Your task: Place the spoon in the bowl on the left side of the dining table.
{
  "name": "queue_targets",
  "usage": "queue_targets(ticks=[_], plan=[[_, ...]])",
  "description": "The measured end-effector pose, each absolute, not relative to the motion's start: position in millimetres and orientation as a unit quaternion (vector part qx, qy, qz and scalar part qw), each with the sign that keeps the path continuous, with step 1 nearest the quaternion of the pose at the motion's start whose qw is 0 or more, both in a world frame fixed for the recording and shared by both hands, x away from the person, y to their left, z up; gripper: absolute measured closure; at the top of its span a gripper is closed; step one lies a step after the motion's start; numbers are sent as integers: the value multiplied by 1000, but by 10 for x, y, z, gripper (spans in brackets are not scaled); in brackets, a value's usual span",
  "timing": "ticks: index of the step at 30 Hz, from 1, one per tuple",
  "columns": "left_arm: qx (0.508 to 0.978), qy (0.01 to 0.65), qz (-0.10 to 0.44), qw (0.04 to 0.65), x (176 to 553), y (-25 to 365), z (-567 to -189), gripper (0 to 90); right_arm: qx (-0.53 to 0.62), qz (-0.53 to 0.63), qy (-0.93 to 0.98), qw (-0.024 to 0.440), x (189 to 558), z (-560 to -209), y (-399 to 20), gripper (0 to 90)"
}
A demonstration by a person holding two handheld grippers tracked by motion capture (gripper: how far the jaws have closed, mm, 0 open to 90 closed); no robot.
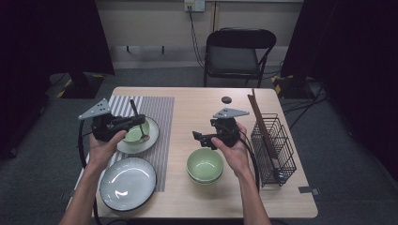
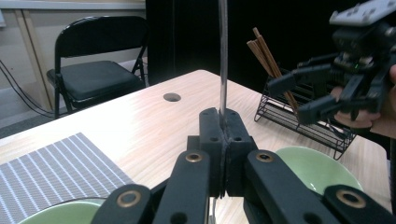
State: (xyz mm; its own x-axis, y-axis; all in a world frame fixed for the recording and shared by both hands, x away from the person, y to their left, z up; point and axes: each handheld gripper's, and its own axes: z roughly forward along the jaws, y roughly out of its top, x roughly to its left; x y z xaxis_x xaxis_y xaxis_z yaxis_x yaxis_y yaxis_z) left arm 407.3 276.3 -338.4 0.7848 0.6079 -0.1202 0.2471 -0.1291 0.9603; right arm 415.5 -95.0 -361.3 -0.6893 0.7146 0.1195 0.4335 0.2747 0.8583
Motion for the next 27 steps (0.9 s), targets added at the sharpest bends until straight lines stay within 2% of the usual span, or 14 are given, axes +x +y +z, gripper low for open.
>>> queue_targets(ticks=[10,27], plan=[[727,312,158,591,4201,2952,-3447,895,394,453,785,150,4242,-3852,-1070,156],[728,348,161,568,4458,3188,-3680,896,409,434,789,148,4272,-4025,-1169,157]])
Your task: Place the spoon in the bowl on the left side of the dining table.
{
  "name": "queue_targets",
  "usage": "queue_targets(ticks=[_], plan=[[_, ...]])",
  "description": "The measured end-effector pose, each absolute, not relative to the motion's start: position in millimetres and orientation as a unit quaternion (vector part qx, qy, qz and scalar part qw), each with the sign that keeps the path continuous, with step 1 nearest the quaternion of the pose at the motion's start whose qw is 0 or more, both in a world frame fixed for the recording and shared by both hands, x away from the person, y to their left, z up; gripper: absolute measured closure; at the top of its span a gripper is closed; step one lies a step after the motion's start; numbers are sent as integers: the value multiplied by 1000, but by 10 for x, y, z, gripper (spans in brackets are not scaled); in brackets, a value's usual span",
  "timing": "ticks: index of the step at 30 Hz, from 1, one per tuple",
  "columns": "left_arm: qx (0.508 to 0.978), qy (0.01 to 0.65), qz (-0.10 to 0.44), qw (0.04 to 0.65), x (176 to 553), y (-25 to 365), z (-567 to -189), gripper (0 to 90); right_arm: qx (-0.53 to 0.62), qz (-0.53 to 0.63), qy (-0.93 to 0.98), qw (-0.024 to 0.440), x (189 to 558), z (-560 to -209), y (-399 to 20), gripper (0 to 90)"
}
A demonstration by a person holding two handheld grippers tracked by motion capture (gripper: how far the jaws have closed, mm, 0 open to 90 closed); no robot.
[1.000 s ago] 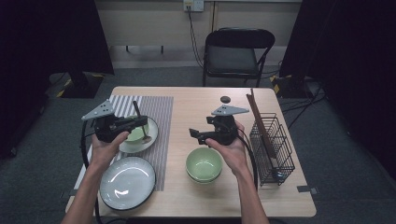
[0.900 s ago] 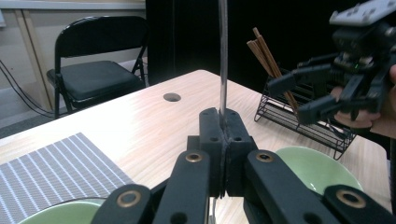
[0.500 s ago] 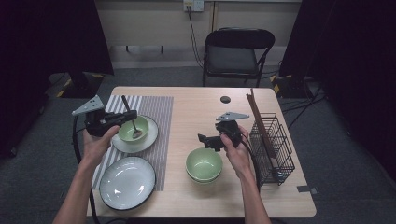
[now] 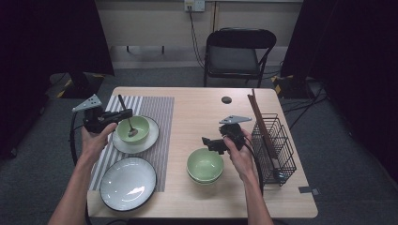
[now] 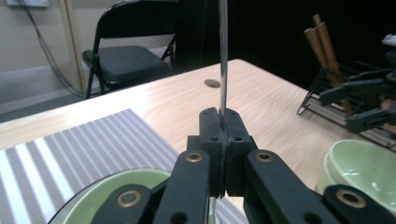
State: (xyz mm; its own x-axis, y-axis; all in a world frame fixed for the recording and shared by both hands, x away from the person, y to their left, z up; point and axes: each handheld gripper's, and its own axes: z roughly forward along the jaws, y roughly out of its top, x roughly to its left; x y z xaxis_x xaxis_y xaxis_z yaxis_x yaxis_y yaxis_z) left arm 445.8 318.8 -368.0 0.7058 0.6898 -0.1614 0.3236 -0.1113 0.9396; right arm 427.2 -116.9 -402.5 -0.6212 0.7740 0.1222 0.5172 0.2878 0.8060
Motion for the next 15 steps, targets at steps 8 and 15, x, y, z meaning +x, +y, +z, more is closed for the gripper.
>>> queue_targets(ticks=[8,15], plan=[[739,358,159,548,4477,3226,-3821,895,426,415,788,161,4335,-4161,-1243,160],[745,353,155,545,4449,3246,-3846,893,449,388,786,173,4441,-4339,-1319,164]])
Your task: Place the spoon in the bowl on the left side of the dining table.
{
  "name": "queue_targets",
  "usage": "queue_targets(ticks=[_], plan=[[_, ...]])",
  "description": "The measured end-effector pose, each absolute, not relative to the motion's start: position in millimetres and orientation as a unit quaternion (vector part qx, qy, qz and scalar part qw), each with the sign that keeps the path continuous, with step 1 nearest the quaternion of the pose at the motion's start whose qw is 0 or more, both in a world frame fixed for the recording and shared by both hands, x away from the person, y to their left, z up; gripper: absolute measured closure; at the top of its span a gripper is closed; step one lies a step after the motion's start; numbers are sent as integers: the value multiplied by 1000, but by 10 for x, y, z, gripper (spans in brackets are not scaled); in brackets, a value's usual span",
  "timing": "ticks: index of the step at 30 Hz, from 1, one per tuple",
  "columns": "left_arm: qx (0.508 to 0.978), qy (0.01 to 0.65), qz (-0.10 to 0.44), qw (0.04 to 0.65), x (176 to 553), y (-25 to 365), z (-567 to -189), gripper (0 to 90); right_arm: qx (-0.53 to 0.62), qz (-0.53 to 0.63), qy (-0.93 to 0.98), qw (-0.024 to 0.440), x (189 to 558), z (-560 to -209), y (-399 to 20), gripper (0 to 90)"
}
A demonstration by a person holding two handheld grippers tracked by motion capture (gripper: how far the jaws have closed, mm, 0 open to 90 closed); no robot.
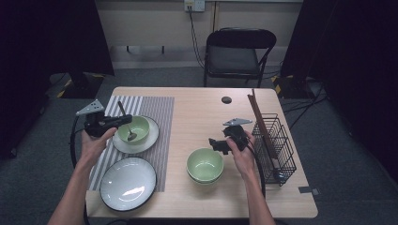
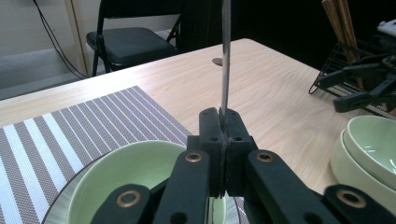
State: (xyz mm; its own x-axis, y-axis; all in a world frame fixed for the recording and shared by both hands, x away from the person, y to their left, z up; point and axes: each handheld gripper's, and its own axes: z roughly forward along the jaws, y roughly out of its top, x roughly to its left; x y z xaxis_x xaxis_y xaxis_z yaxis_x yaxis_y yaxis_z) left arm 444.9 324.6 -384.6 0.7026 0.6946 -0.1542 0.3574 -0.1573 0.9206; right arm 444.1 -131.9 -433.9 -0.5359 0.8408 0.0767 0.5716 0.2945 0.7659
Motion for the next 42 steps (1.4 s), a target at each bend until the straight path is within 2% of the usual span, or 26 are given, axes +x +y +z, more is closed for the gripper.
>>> queue_targets(ticks=[12,28,36,42], plan=[[754,348,158,533,4334,3304,-3885,884,473,344,788,192,4576,-4584,-1375,172],[759,352,153,526,4271,3353,-3983,872,490,298,796,191,4624,-4912,-1423,162],[775,346,155,505,4213,3321,-3990,850,483,326,785,211,4579,-4991,-1462,117],[784,340,149,498,4197,3260,-3992,825,479,335,782,215,4566,-5012,-1474,117]])
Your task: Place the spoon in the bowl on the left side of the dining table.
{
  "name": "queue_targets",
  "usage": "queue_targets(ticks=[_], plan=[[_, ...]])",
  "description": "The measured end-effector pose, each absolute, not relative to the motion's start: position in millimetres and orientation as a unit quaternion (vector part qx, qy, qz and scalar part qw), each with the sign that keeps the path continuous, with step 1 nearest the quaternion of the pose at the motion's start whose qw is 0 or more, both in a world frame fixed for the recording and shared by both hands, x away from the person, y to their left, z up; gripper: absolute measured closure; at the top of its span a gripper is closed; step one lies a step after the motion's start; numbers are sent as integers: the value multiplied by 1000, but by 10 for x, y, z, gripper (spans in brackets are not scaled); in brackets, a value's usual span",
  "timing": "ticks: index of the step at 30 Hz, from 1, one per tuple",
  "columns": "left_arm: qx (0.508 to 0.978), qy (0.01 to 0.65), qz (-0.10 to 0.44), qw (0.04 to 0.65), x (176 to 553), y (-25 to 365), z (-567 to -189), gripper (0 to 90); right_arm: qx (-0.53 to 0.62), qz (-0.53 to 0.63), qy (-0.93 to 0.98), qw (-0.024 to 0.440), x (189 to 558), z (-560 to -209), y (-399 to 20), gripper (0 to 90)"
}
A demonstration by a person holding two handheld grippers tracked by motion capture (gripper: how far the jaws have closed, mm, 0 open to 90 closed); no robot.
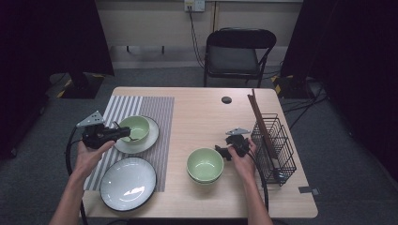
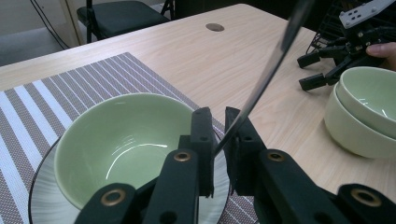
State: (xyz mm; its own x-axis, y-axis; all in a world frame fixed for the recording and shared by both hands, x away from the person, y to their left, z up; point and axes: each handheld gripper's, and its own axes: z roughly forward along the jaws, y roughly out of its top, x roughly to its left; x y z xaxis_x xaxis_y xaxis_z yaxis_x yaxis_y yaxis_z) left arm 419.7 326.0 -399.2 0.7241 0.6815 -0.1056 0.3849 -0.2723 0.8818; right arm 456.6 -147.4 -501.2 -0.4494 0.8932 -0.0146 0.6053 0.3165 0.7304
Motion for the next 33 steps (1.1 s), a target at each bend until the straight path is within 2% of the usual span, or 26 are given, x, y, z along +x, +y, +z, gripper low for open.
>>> queue_targets(ticks=[15,20,33], plan=[[777,354,147,498,4173,3266,-4075,773,479,335,782,215,4566,-5011,-1473,117],[776,358,150,497,4153,3341,-4074,809,479,335,782,215,4566,-5012,-1474,117],[753,389,169,504,4108,3574,-4117,798,479,336,782,215,4566,-5012,-1473,117]])
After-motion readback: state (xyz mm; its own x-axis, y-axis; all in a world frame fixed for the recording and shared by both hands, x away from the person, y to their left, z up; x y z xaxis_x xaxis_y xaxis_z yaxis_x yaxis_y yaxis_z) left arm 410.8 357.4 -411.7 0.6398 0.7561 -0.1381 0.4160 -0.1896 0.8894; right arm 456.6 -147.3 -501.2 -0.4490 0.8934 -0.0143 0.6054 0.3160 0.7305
